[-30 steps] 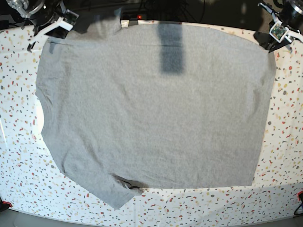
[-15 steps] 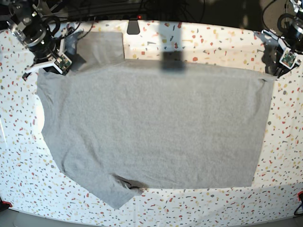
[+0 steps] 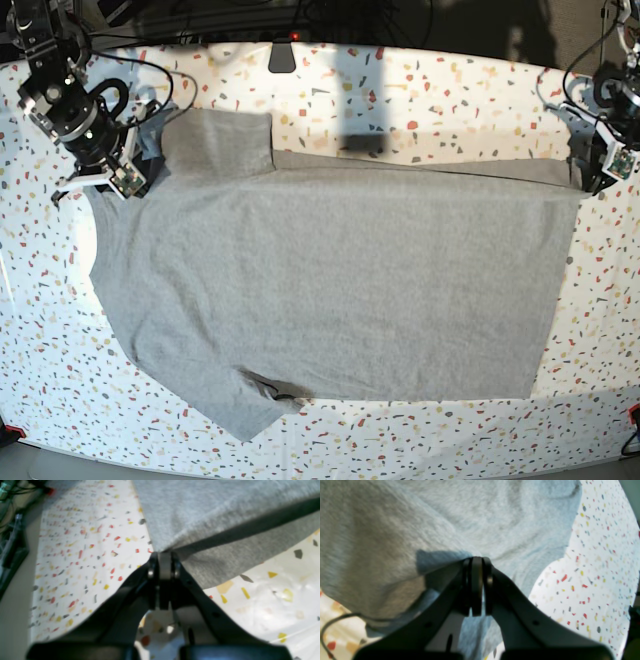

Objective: Fold the T-shirt properly
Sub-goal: 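Lower the shirt edges and regrasp the shoulder fabric with both grippers, then drag the shoulder fabric with the right gripper to smooth the sleeve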

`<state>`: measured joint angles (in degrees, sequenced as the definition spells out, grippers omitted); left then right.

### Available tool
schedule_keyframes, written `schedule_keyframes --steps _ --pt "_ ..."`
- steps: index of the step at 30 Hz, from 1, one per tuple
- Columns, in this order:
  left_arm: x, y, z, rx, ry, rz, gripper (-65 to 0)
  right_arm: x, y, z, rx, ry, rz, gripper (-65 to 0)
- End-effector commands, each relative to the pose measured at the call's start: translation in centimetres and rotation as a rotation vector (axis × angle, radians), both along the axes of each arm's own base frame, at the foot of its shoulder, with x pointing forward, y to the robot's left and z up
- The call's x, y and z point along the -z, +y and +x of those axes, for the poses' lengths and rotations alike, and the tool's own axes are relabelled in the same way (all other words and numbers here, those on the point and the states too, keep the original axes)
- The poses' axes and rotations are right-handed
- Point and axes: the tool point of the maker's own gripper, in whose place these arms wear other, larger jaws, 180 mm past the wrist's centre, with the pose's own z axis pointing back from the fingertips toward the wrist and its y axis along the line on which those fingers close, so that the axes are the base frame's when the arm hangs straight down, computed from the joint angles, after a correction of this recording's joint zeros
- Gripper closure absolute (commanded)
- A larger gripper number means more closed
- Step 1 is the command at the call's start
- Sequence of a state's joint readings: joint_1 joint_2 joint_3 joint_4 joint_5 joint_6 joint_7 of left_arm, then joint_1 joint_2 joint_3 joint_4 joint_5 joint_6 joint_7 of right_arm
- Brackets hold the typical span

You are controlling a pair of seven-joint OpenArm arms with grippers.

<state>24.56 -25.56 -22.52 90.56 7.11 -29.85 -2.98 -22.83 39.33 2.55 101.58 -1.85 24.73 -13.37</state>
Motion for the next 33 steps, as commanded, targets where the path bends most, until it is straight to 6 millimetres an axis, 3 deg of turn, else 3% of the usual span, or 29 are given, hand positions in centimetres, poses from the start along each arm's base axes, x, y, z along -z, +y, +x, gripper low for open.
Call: schedule_keyframes --steps 1,7,13,25,26,30,32,33 --pt "-1.2 0.4 0.9 0.005 -0.044 0.0 0.0 -1.0 -0.2 1.1 0.008 -0.043 0.017 0.0" --pt "0.5 0.2 1.5 0.04 0.001 0.061 0.0 0.4 -0.5 2.2 0.051 -0.018 0.073 0.0" --pt "0.6 -1.6 2.8 0.087 -0.008 0.055 0.0 2.0 -1.4 2.5 0.078 0.019 0.07 0.0" --pt "2.2 0.3 4.0 0.02 0.054 0.067 0.0 2.5 -1.8 2.4 0.089 0.029 0.068 0.0" --pt "2.3 0.5 3.9 0.015 0.063 0.072 -1.0 2.5 -1.8 2.4 0.089 0.029 0.068 0.0" --pt "3.4 2.1 3.3 -0.059 0.132 0.123 -19.7 2.3 -1.6 2.5 0.096 0.03 0.102 0.0" --pt "3.5 3.9 3.2 -0.145 0.144 0.167 -23.7 2.2 -1.3 2.5 0.106 0.031 0.145 0.0" --pt "3.4 4.6 3.2 -0.182 0.145 0.186 -24.1 2.1 -1.2 2.5 0.105 0.03 0.15 -4.3"
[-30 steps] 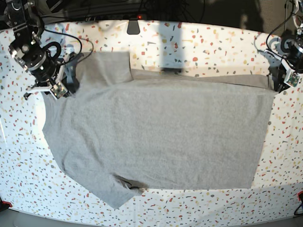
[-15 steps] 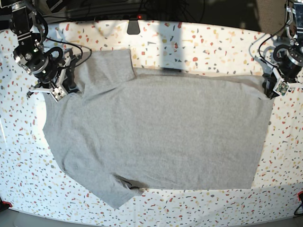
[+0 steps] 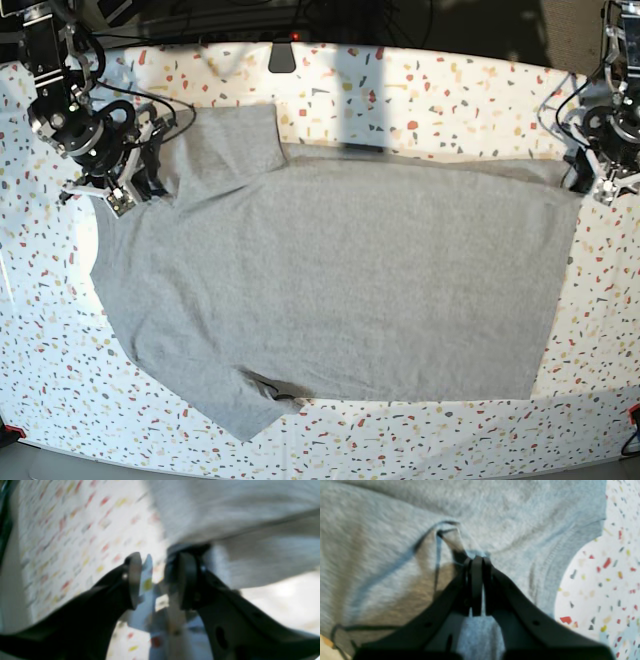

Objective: Fold the T-shirt properly
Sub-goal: 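Drag the shoulder fabric with the right gripper to smooth the sleeve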

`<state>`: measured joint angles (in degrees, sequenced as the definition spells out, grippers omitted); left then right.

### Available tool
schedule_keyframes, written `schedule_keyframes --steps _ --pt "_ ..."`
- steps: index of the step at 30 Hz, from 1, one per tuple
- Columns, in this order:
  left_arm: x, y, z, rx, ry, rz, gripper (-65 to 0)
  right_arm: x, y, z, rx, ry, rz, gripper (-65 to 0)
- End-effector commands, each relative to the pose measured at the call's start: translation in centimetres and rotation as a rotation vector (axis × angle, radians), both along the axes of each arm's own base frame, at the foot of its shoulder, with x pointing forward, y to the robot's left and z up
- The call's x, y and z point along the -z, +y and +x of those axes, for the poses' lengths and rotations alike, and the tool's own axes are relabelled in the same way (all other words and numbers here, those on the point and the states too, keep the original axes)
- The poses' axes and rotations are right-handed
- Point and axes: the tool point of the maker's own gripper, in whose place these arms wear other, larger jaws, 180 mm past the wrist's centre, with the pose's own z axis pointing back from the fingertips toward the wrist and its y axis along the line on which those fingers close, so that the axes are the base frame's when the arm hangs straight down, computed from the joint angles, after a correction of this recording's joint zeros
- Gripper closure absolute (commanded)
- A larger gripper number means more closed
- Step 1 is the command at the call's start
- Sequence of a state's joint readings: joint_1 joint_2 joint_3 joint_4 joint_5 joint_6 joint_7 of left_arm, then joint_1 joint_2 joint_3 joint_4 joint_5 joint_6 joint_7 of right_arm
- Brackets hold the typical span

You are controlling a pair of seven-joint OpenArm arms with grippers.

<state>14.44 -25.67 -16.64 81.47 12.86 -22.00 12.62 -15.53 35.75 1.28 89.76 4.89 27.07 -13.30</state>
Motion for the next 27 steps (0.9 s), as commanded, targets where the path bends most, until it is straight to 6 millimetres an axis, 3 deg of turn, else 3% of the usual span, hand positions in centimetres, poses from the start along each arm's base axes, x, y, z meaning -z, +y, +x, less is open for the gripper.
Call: schedule_keyframes --steps 1,4,13,17,21,27 --pt "-1.6 1.0 0.9 -0.007 -0.044 0.029 -24.1 -1.7 0.0 1.1 -0.013 -0.055 0.002 -9.5" --pt "-2.1 1.3 1.0 -0.02 -0.041 0.016 -24.1 -2.7 0.7 1.4 -0.045 -0.079 -0.004 -18.7" --pt "-4.8 0.7 2.0 -0.036 -0.077 -0.056 -24.1 -6.9 4.3 1.1 -0.171 -0.089 -0.085 -18.7" --pt "-5.0 0.3 2.1 -0.042 -0.089 -0.098 -24.1 -6.5 5.4 -0.7 -0.278 0.008 -0.156 -18.7" --pt "-5.2 -0.2 2.3 -0.05 -0.105 -0.153 -24.1 -5.5 4.6 -1.9 -0.271 0.085 -0.213 -18.6" --pt "-5.4 -0.3 2.5 -0.044 -0.117 -0.156 -24.1 -3.0 4.1 -5.6 -0.305 0.162 -0.261 -18.6"
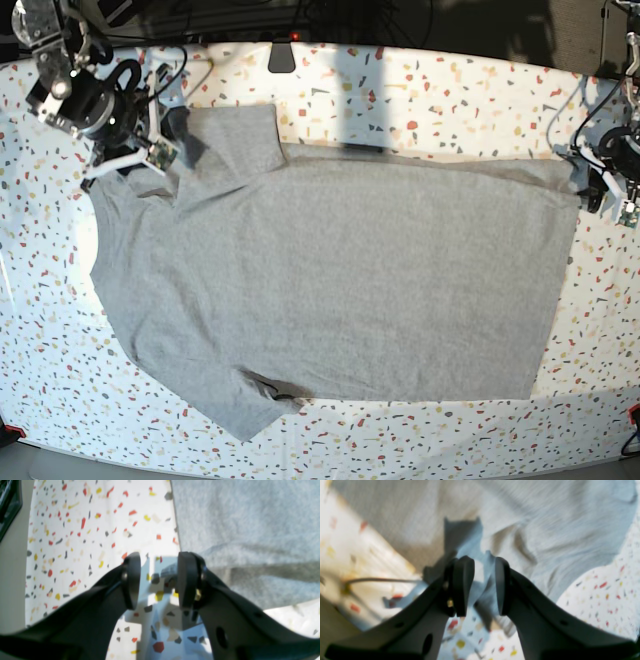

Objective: Fold the T-shirt properly
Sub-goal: 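Drag the shoulder fabric with the right gripper to smooth the sleeve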

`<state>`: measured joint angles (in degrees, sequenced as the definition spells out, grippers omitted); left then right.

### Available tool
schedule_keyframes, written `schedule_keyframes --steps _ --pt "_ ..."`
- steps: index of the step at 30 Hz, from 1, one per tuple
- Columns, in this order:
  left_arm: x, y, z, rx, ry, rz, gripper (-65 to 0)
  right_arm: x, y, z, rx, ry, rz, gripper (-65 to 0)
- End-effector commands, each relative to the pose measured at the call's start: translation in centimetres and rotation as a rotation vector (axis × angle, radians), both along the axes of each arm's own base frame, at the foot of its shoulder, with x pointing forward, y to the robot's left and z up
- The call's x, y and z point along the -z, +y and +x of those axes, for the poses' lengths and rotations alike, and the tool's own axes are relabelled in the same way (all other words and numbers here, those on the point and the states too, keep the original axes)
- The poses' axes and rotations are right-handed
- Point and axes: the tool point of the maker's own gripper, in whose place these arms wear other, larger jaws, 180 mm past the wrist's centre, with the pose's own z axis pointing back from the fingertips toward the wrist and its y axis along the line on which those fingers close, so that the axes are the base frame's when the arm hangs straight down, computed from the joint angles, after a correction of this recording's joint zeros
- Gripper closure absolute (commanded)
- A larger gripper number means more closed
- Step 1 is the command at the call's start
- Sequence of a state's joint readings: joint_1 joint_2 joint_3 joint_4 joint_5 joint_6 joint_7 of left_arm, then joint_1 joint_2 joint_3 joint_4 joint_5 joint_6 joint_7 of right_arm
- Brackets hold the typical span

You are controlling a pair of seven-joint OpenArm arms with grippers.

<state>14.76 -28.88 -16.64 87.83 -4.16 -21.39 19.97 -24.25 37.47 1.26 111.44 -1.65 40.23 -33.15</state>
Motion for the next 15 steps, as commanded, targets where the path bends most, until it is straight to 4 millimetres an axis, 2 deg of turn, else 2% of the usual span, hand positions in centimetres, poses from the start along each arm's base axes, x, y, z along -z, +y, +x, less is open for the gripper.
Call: schedule_keyframes --steps 1,9,13,15 --pt "-1.7 0.5 0.9 0.008 -0.05 0.018 -24.1 -0.7 -0.2 0.2 -0.025 -0.032 -0.015 -18.6" --pt "-1.7 0.5 0.8 0.008 -0.049 0.018 -24.1 1.4 -0.9 -3.2 -0.148 0.001 -0.169 -18.6" --pt "-1.7 0.5 0.9 0.008 -0.049 0.018 -24.1 3.2 -0.1 -5.8 -0.286 0.064 -0.267 -18.6" --pt "-1.7 0.5 0.8 0.008 -0.049 0.018 -24.1 3.6 0.5 -6.3 -0.33 0.057 -0.305 -18.6"
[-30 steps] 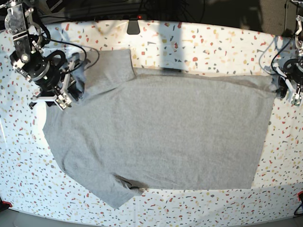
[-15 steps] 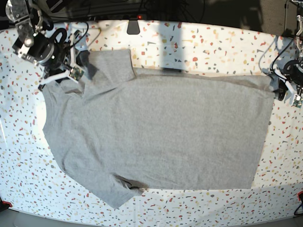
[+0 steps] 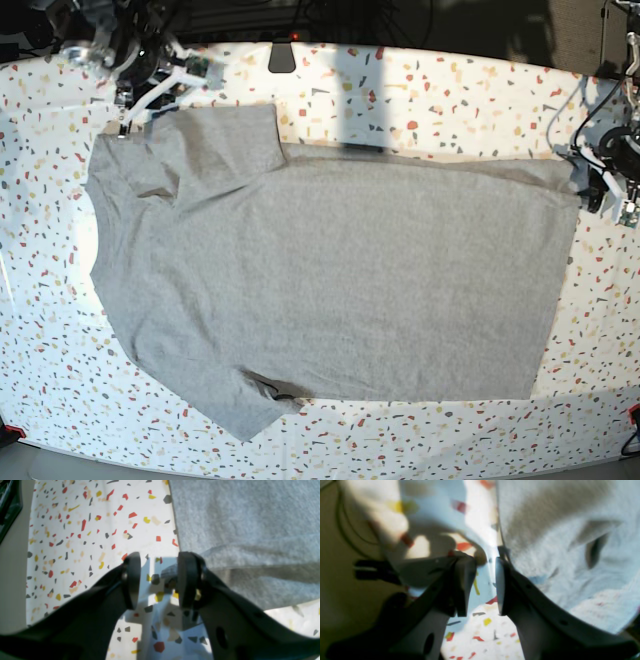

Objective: Fold the T-shirt properly
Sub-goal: 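Drag the shoulder fabric with the right gripper to smooth the sleeve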

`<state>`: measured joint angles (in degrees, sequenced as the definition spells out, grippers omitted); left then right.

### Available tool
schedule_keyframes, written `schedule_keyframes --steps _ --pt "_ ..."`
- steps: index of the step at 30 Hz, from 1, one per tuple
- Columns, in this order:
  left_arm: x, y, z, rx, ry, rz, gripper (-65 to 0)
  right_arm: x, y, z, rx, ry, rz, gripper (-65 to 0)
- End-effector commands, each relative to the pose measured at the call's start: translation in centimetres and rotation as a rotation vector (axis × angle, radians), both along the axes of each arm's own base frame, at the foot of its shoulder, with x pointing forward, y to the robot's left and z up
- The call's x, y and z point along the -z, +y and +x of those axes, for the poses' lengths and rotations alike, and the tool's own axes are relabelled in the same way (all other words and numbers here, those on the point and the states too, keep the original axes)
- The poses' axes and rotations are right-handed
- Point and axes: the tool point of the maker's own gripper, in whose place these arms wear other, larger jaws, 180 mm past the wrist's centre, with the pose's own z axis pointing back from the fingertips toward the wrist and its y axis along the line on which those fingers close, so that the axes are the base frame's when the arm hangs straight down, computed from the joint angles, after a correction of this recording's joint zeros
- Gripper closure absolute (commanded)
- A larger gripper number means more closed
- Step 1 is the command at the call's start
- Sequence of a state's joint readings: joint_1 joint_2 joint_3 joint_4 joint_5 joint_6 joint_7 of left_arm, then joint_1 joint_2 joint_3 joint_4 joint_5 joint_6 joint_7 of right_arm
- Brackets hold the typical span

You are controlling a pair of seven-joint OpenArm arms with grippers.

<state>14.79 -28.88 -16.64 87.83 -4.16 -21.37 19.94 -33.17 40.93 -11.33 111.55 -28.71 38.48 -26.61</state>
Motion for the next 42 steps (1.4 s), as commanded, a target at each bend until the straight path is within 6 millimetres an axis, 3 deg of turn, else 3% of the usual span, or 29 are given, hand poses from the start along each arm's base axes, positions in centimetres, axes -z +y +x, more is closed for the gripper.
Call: schedule_keyframes --steps 1,6,25,27,30,37,42 --pt "-1.7 0.5 0.8 0.008 -0.049 0.018 -24.1 -0.7 0.1 0.9 -0.011 -0.05 -0.004 -18.6" --pt "-1.7 0.5 0.8 0.007 -0.047 0.019 -24.1 -0.3 1.1 0.6 -0.041 -0.053 -0.002 -18.6" --pt "-1.7 0.5 0.9 0.008 -0.049 0.018 -24.1 -0.3 -0.2 3.2 -0.013 -0.122 -0.034 -18.6" --pt "-1.7 0.5 0.9 0.008 -0.05 0.018 -24.1 -0.3 -0.2 3.3 -0.014 -0.122 -0.033 -14.3" --pt "-1.7 0.5 0.9 0.009 -0.051 0.018 -24.1 -0.3 -0.2 3.3 -0.013 -0.123 -0.034 -0.8" --pt "-1.7 0.5 0.9 0.008 -0.049 0.018 -24.1 -2.0 0.0 4.7 0.031 -0.216 -0.019 0.0" --pt "-1.7 0.5 0.9 0.008 -0.049 0.018 -24.1 -3.8 1.4 5.8 0.059 -0.277 0.055 0.0"
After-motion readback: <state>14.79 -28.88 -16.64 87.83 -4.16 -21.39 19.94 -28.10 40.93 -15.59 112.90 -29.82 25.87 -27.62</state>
